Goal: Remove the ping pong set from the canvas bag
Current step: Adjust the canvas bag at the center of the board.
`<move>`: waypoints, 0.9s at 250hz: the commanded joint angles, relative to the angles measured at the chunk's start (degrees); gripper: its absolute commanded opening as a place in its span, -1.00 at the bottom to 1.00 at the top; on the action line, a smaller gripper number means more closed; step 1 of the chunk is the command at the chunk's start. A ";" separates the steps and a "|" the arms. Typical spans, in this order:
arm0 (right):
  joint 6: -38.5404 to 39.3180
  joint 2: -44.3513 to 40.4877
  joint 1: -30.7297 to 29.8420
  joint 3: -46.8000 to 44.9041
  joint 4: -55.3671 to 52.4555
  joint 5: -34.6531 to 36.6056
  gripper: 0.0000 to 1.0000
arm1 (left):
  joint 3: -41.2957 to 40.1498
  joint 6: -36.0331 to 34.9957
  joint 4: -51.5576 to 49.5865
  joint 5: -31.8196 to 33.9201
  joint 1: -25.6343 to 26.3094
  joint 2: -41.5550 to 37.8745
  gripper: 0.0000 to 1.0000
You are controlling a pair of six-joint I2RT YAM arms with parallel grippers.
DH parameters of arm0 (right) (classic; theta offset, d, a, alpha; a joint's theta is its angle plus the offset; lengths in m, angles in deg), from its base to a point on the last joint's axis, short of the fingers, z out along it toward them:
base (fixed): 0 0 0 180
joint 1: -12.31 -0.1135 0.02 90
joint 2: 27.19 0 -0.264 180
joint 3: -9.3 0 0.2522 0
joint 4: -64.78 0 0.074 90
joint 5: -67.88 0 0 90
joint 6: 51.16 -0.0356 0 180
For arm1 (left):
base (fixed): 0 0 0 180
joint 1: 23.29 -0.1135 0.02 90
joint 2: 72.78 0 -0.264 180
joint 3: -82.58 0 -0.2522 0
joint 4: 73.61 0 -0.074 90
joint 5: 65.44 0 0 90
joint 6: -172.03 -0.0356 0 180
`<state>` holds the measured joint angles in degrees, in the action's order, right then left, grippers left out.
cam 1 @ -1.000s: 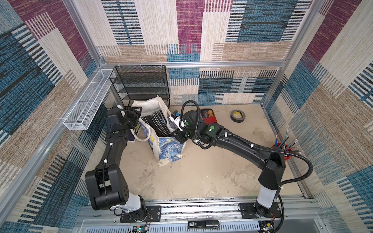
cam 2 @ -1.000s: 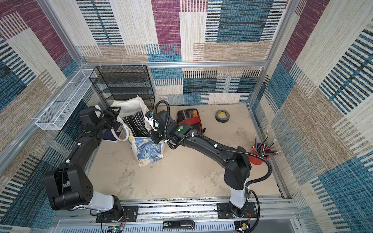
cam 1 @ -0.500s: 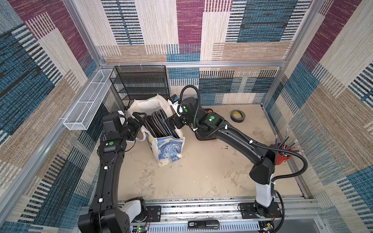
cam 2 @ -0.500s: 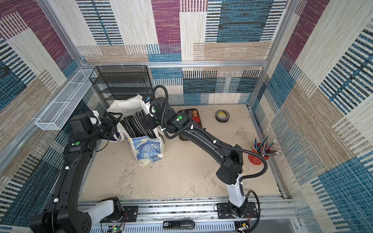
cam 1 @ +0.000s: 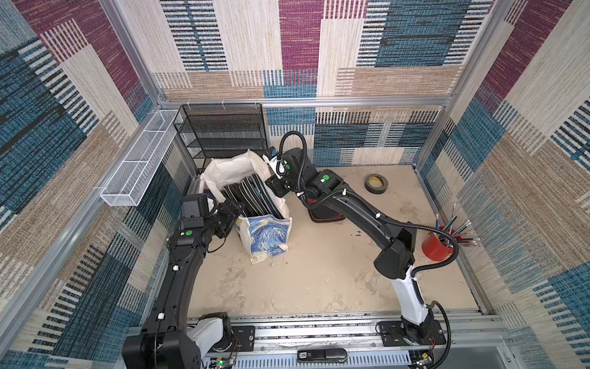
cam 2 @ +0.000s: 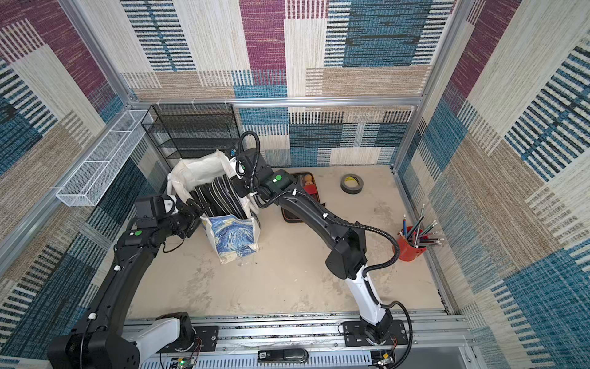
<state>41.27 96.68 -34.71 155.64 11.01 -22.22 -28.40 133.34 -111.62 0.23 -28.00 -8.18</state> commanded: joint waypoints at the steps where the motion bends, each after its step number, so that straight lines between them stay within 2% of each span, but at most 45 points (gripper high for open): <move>1: -0.68 -0.23 -0.06 -2.20 -0.26 -1.81 -0.86 | -0.87 0.57 2.72 -0.08 0.36 0.86 -1.00; 21: -1.02 -1.10 -0.04 -4.57 0.34 -1.91 -0.98 | -2.06 -0.31 2.72 -0.78 0.58 0.82 -1.00; 34: -1.21 -1.73 -0.08 -5.60 0.81 -1.79 -0.90 | -3.40 -0.50 3.33 -0.84 0.82 0.25 -1.00; 41: -1.25 -1.87 -0.08 -5.50 0.85 -1.75 -0.69 | -4.17 -0.44 3.86 -0.80 1.00 -0.07 -1.00; 58: -1.29 -2.41 -0.08 -5.35 1.50 -1.88 0.14 | -5.80 -0.19 5.05 -1.10 1.28 -0.48 -1.00; 68: -1.29 -2.55 -0.08 -4.68 1.44 -2.05 0.46 | -6.35 0.10 5.47 -1.25 1.37 -0.62 -1.00; 82: -1.38 -2.56 -0.08 -3.22 0.93 -1.88 0.70 | -7.04 0.54 6.15 -1.34 1.50 -0.93 -1.00; 113: -1.46 -2.93 -0.08 -1.42 0.26 -2.64 0.90 | -7.79 0.42 6.61 -0.81 1.55 -1.14 -1.00; 170: -1.65 -0.56 -0.07 -1.42 -0.51 -4.88 0.92 | -9.07 1.15 8.66 -1.19 1.57 -1.38 -1.00; 203: -2.31 1.93 -0.09 -0.59 -0.20 -6.98 0.82 | -9.88 1.21 8.79 -0.87 1.54 -2.23 -1.00; 215: -2.48 2.96 -0.08 0.12 -0.29 -7.61 0.66 | -10.02 1.10 8.84 -0.77 1.55 -2.54 -1.00; 225: -2.62 3.53 -0.08 0.67 -0.33 -8.27 0.24 | -10.17 0.94 8.52 -0.74 1.55 -2.80 -1.00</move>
<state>39.98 98.78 -34.69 154.65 10.23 -27.84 -37.93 134.36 -102.16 -0.19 -26.50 -10.33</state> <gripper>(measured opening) 0.852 0.074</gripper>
